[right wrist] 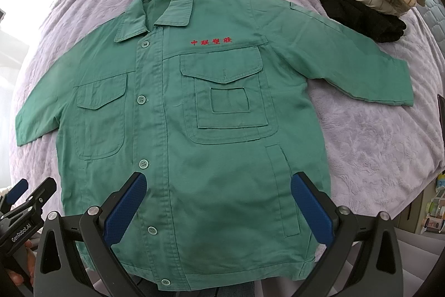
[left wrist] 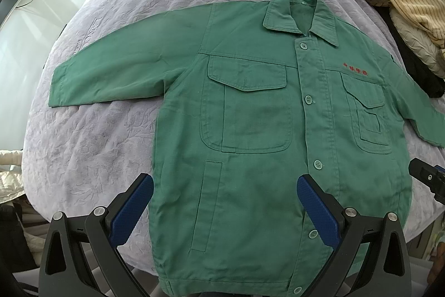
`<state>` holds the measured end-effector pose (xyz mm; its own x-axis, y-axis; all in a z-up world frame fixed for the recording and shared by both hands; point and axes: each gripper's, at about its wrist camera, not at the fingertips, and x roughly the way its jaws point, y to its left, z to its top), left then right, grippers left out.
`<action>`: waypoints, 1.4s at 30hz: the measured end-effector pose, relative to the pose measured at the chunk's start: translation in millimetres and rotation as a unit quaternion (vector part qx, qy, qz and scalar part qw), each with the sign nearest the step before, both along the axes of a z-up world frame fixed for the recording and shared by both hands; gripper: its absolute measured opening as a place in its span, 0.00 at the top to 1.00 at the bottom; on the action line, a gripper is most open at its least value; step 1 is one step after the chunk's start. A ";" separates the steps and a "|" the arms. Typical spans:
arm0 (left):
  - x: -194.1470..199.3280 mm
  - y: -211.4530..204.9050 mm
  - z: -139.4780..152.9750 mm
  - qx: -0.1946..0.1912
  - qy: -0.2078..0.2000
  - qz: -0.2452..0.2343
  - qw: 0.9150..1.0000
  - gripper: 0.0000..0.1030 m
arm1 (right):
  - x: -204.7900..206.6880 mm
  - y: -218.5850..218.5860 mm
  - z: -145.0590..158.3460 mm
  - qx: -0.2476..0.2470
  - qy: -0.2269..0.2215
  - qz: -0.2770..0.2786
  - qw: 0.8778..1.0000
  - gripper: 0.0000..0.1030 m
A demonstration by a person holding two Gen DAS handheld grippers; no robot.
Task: Fold large clothes
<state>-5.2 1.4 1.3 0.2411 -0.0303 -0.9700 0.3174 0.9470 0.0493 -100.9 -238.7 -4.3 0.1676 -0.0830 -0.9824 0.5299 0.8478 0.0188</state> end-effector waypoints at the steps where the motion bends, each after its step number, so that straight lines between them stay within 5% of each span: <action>1: 0.0 0.0 0.0 0.000 0.000 0.000 1.000 0.00 | -0.2 0.7 -0.4 0.000 0.000 0.000 1.000 0.00; 24: 12.7 29.7 -9.9 -0.027 0.012 0.021 0.999 0.00 | 24.9 36.6 -7.4 -0.001 0.013 0.036 0.999 0.00; 33: 77.6 129.0 -31.4 -0.091 -0.012 0.106 0.990 0.00 | 66.1 125.5 -23.6 0.046 -0.053 0.123 0.990 0.00; 42: 172.8 263.6 -85.9 -0.166 -0.056 0.222 0.959 0.00 | 100.5 207.2 -76.0 0.155 -0.039 0.173 0.972 0.00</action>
<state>167.6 264.9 -84.6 0.4042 -0.2032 -0.8918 -0.1104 0.9571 -0.2681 -0.4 -31.5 -80.3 0.2075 0.2904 -0.9341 0.2006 0.9220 0.3312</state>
